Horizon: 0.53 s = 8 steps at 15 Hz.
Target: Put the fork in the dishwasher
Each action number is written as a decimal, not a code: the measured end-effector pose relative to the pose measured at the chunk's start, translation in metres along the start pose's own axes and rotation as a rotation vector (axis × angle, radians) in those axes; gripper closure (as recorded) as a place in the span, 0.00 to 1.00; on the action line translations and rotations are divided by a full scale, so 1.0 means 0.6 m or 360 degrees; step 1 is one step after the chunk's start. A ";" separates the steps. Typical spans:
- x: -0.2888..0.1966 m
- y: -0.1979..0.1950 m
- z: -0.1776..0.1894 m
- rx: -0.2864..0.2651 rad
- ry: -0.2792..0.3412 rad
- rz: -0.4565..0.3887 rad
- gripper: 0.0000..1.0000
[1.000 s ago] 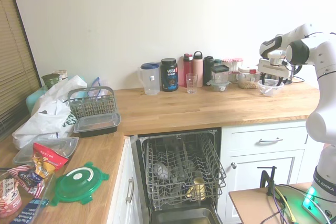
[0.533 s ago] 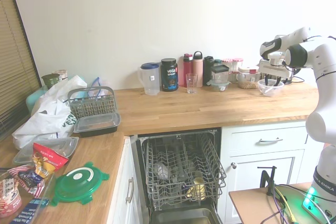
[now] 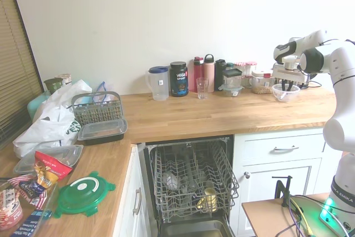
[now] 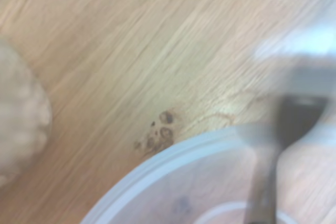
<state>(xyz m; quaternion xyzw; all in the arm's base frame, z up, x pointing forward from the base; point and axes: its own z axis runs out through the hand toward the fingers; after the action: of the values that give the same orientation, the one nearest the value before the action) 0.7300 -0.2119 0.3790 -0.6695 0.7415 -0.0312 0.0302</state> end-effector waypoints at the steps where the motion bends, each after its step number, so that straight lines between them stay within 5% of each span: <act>1: 0.000 -0.001 -0.003 0.0005 0.0001 -0.0001 1.00; 5: 0.006 -0.005 -0.027 0.0053 0.0000 -0.0008 1.00; 8: 0.035 0.007 -0.107 0.0193 -0.0053 -0.0032 1.00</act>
<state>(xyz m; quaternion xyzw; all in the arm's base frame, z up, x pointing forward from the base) 0.7179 -0.2320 0.4423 -0.6743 0.7309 -0.0652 0.0826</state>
